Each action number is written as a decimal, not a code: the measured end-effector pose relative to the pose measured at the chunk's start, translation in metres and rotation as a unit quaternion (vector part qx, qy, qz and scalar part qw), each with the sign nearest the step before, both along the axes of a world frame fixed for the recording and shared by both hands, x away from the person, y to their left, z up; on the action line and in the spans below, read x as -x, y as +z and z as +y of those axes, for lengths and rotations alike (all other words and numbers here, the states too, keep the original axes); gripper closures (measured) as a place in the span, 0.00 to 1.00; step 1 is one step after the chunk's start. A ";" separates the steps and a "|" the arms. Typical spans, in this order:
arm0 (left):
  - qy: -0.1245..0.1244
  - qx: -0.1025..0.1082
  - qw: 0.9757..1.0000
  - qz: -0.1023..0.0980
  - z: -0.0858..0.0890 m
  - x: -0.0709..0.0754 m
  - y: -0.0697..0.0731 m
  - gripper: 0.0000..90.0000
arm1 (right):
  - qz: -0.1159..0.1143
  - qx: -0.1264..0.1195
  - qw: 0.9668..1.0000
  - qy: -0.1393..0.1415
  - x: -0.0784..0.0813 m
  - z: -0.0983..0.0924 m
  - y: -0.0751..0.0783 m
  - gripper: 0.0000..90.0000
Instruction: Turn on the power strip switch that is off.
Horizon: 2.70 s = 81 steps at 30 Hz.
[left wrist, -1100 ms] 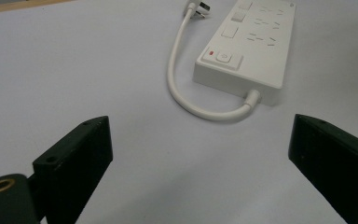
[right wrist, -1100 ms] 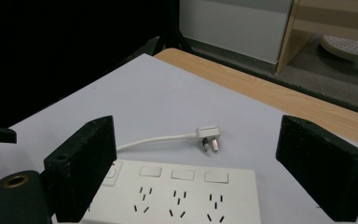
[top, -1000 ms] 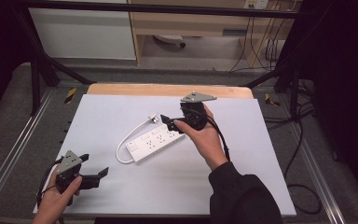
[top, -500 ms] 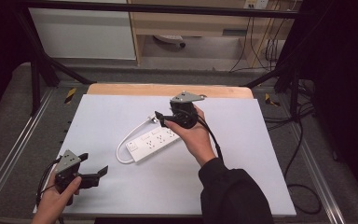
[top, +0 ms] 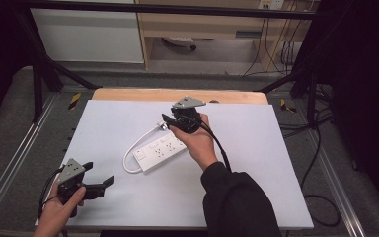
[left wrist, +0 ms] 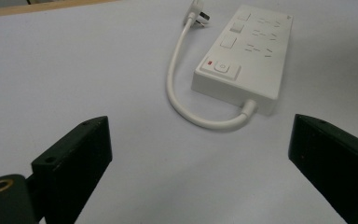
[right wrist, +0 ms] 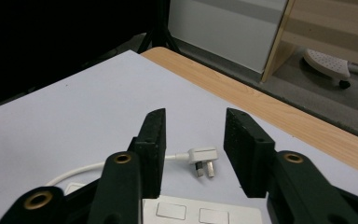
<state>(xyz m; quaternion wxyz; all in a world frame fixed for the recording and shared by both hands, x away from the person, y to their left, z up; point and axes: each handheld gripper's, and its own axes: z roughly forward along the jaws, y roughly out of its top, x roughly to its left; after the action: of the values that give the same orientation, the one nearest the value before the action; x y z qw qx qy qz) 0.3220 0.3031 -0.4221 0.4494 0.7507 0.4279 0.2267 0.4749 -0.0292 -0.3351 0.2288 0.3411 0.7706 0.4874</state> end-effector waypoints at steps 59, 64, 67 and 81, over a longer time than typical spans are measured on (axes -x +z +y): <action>0.002 -0.001 1.000 0.008 0.001 -0.001 -0.002 0.07 | 0.032 -0.017 0.999 0.027 -0.014 0.038 -0.053 1.00; 0.000 0.004 1.000 0.010 0.002 0.000 -0.002 0.07 | 0.039 -0.028 0.999 0.020 -0.014 0.035 -0.058 1.00; 0.000 0.003 1.000 0.010 0.001 0.000 -0.002 0.07 | 0.043 -0.023 0.999 0.017 -0.014 0.035 -0.063 1.00; -0.004 -0.001 1.000 0.010 0.000 0.000 -0.002 0.07 | 0.058 -0.009 0.998 0.010 -0.009 0.030 -0.084 1.00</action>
<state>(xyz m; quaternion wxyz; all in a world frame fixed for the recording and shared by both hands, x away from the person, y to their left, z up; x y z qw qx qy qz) 0.3222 0.3034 -0.4239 0.4450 0.7551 0.4293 0.2178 0.4842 0.0011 -0.4187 0.1754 0.3633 0.7814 0.4760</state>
